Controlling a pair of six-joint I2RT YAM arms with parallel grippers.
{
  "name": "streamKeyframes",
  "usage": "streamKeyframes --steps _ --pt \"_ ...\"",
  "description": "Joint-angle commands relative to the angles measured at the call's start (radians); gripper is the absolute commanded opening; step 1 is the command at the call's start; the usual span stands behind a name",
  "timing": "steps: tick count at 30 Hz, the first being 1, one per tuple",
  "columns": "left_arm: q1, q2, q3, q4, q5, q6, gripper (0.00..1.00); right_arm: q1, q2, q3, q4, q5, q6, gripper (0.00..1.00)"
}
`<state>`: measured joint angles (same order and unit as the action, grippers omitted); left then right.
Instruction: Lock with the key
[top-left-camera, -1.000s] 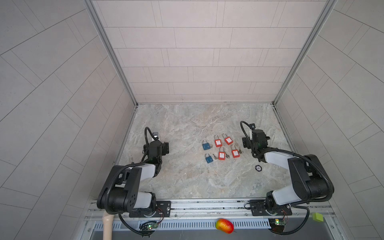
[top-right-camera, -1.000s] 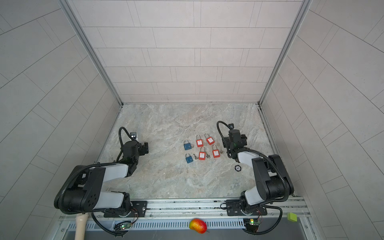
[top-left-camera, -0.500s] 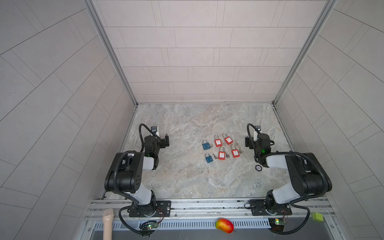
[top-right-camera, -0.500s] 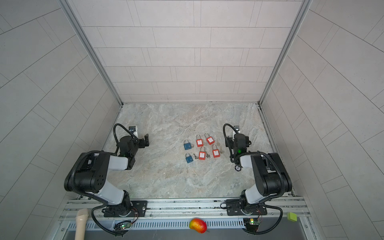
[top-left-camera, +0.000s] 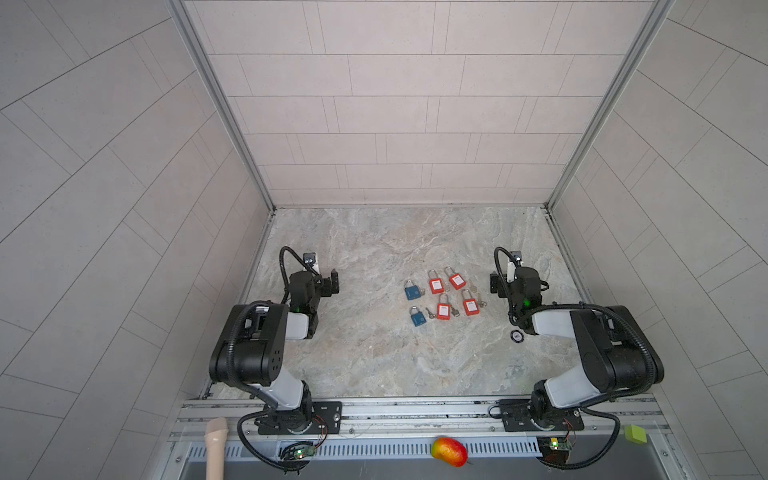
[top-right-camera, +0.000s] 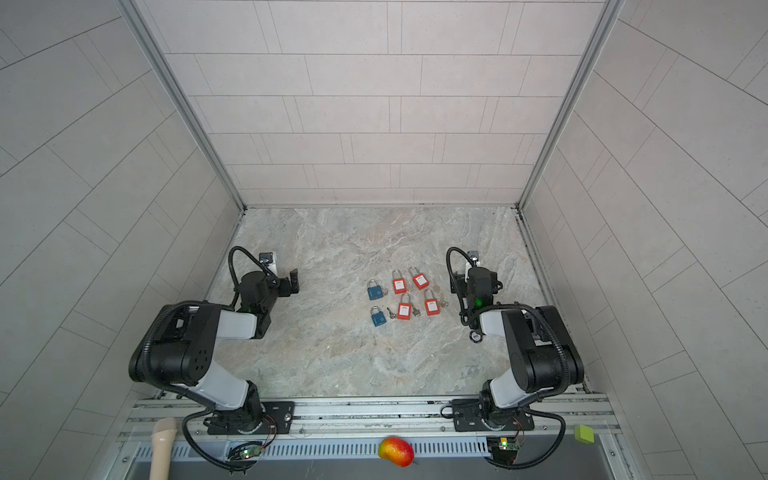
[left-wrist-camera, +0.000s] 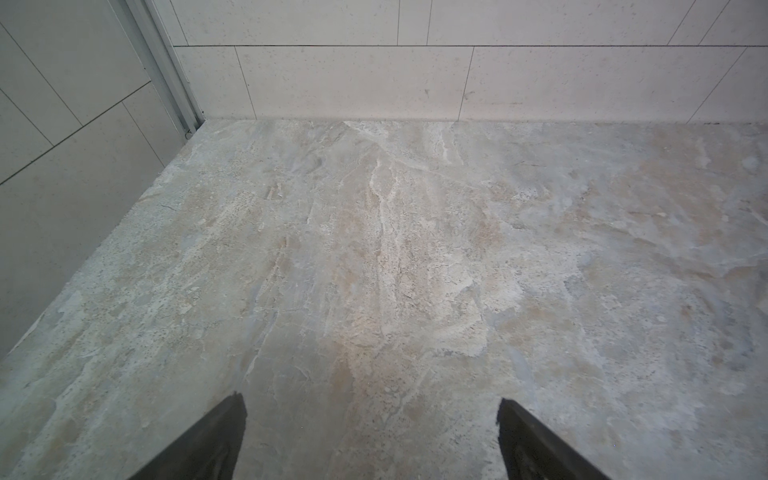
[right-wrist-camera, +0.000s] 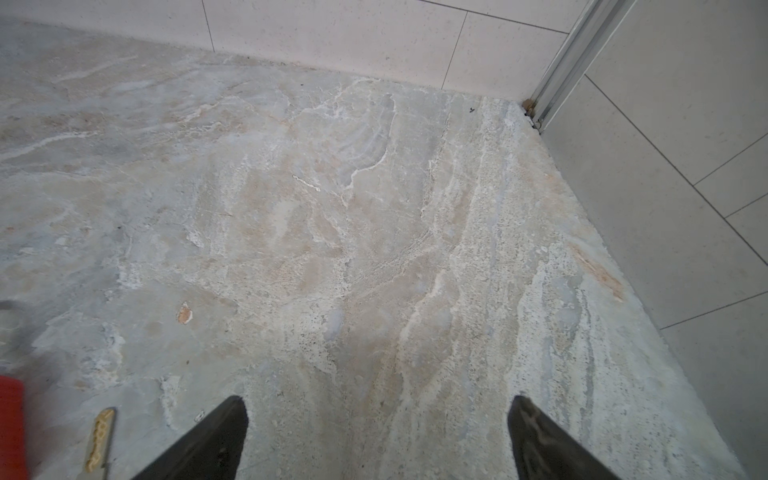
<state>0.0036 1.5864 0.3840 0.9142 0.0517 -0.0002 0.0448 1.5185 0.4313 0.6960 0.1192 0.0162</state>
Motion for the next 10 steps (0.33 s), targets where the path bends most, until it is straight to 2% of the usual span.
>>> streamKeyframes --steps 1,5,10 --pt "-0.005 0.006 0.016 0.012 -0.009 0.007 1.0 -0.003 -0.003 0.004 0.025 0.0 0.018 1.0" --pt "-0.029 0.022 0.027 0.001 -0.061 0.028 1.0 0.0 0.0 0.007 0.023 0.007 0.016 1.0" --pt "-0.019 0.018 0.025 0.003 -0.058 0.009 1.0 0.0 -0.004 0.003 0.028 0.008 0.016 1.0"
